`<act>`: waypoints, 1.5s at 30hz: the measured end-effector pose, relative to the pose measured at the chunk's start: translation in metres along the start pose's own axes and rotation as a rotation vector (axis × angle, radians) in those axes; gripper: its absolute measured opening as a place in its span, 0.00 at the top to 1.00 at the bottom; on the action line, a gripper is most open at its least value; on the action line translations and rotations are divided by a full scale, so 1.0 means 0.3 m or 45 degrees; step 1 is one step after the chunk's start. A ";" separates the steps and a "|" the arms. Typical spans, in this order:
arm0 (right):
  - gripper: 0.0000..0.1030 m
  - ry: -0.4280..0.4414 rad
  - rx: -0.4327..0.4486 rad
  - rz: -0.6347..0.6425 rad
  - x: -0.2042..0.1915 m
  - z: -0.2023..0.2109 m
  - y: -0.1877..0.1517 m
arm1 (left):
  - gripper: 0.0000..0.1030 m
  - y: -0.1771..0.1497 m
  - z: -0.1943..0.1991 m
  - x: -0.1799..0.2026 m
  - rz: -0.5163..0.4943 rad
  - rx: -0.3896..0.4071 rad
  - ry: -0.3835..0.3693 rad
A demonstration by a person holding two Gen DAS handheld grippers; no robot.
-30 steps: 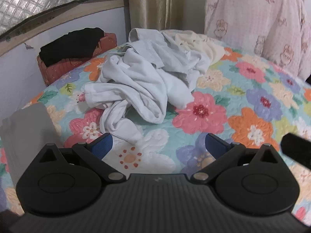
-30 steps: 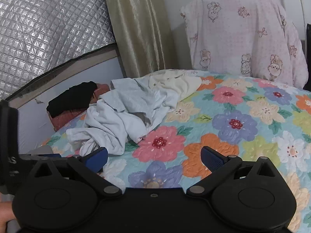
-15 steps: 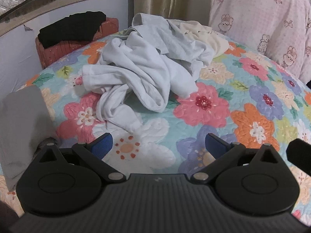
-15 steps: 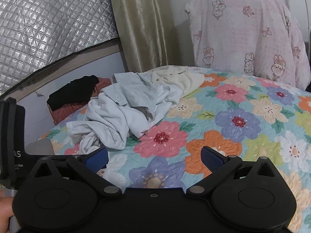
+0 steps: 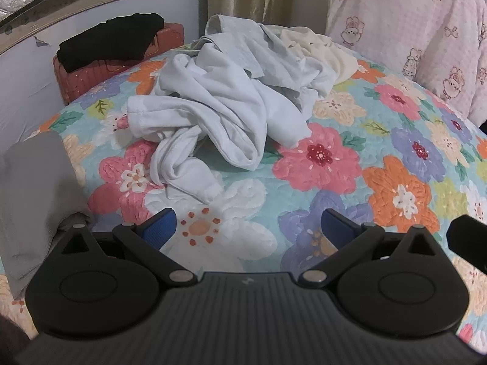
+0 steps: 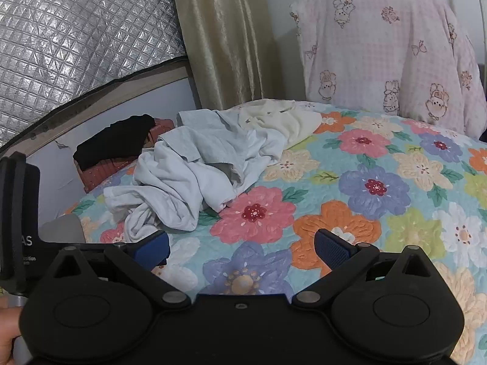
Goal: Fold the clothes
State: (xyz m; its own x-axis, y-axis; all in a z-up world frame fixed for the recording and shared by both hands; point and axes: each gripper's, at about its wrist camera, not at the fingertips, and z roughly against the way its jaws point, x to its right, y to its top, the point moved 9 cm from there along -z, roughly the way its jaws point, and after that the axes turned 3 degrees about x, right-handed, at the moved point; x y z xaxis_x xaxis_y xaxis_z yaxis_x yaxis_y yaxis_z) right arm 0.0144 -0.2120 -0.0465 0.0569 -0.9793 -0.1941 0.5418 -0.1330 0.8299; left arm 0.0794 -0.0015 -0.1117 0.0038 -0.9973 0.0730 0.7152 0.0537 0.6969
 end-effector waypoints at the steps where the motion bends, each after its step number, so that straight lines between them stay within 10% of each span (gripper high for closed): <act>1: 0.00 0.000 -0.001 0.000 0.000 0.000 0.000 | 0.00 -0.001 0.001 0.000 -0.001 0.000 -0.002; 39: 0.00 -0.014 -0.054 0.064 0.012 -0.033 -0.041 | 0.00 -0.049 -0.061 0.010 -0.028 -0.081 0.001; 45: 0.00 0.117 -0.060 0.037 0.017 -0.088 -0.015 | 0.00 0.050 -0.080 -0.061 0.069 -0.083 0.039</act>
State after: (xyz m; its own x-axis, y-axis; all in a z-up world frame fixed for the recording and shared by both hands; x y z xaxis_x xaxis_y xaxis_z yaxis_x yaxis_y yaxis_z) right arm 0.0342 -0.2124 -0.0651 0.1490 -0.9642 -0.2192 0.5776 -0.0951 0.8108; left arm 0.1069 0.0163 -0.1196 0.0645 -0.9941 0.0867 0.7574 0.1053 0.6444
